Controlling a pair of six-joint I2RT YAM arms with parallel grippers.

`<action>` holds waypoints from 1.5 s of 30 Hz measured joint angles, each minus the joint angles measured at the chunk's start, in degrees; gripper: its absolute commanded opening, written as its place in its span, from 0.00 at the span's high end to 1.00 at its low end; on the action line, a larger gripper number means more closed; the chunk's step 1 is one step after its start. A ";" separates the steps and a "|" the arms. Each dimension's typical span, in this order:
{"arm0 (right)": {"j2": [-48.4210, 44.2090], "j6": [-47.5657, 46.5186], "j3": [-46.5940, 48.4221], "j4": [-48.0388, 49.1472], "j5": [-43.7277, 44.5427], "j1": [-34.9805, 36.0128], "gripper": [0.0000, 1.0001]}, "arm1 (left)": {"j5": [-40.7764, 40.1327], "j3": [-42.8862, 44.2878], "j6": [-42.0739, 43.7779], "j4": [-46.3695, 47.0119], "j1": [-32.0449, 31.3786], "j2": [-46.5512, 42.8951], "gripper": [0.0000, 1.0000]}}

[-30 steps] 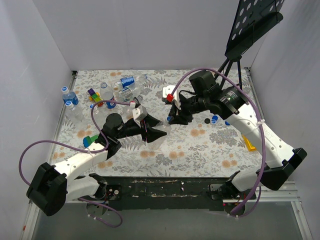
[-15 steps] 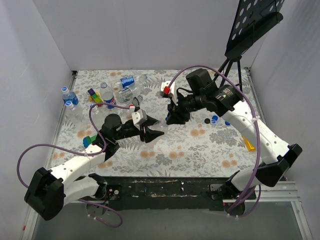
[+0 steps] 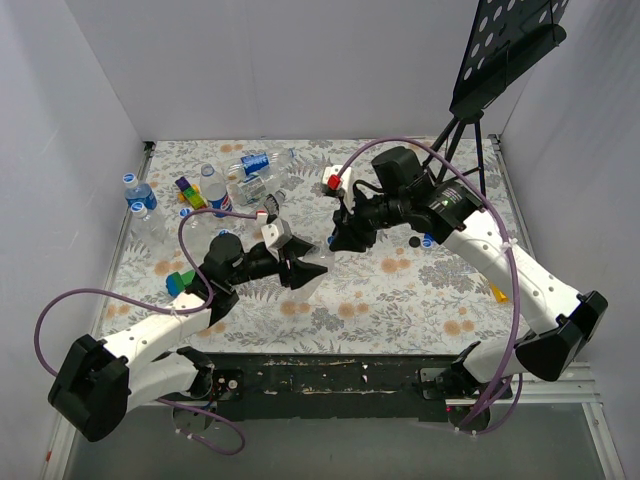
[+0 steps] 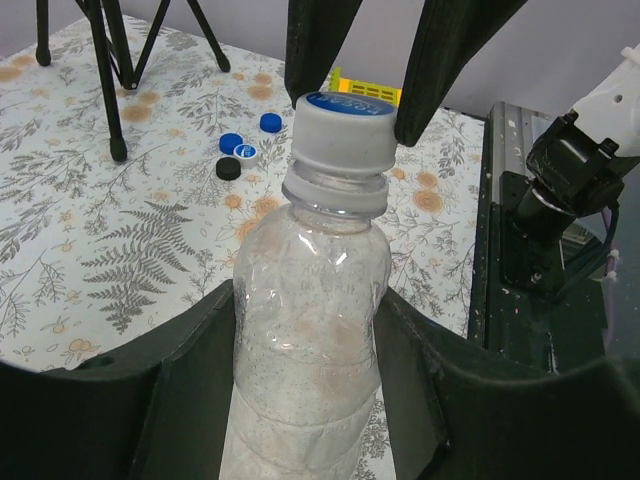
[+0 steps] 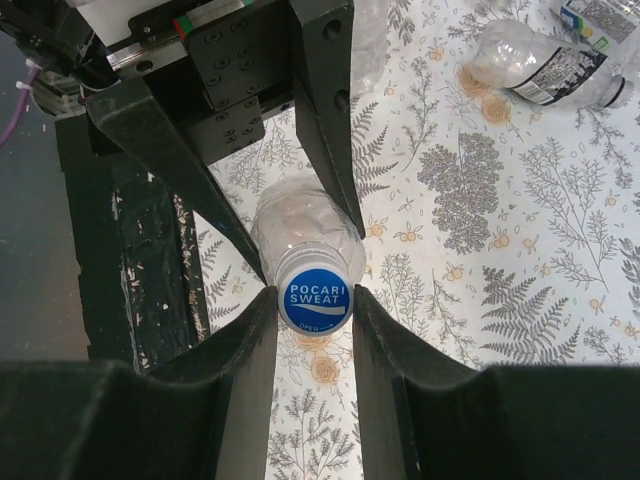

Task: Screw on the bottle caps
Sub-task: Screw the bottle cap onto the plastic bottle.

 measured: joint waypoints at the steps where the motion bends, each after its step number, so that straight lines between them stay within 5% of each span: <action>1: -0.35 0.13 -0.42 0.59 0.13 0.00 0.88 | -0.22 0.00 -0.83 0.11 -0.02 0.04 0.81; 20: -1.36 -5.46 -1.20 1.51 -0.70 0.37 0.91 | 1.88 -1.70 -7.56 6.88 0.07 1.73 0.80; 27: -2.03 4.63 -3.80 6.91 4.28 1.55 0.92 | -3.06 -3.39 -4.37 7.15 0.00 -0.11 0.80; 37: -3.74 26.01 -9.14 14.75 25.42 8.66 0.99 | -13.44 -6.97 -0.90 7.28 -2.12 -2.86 0.80; 45: -5.68 34.29 -12.31 17.81 30.58 9.60 0.99 | -17.16 -7.23 0.76 6.88 -3.30 -3.32 0.81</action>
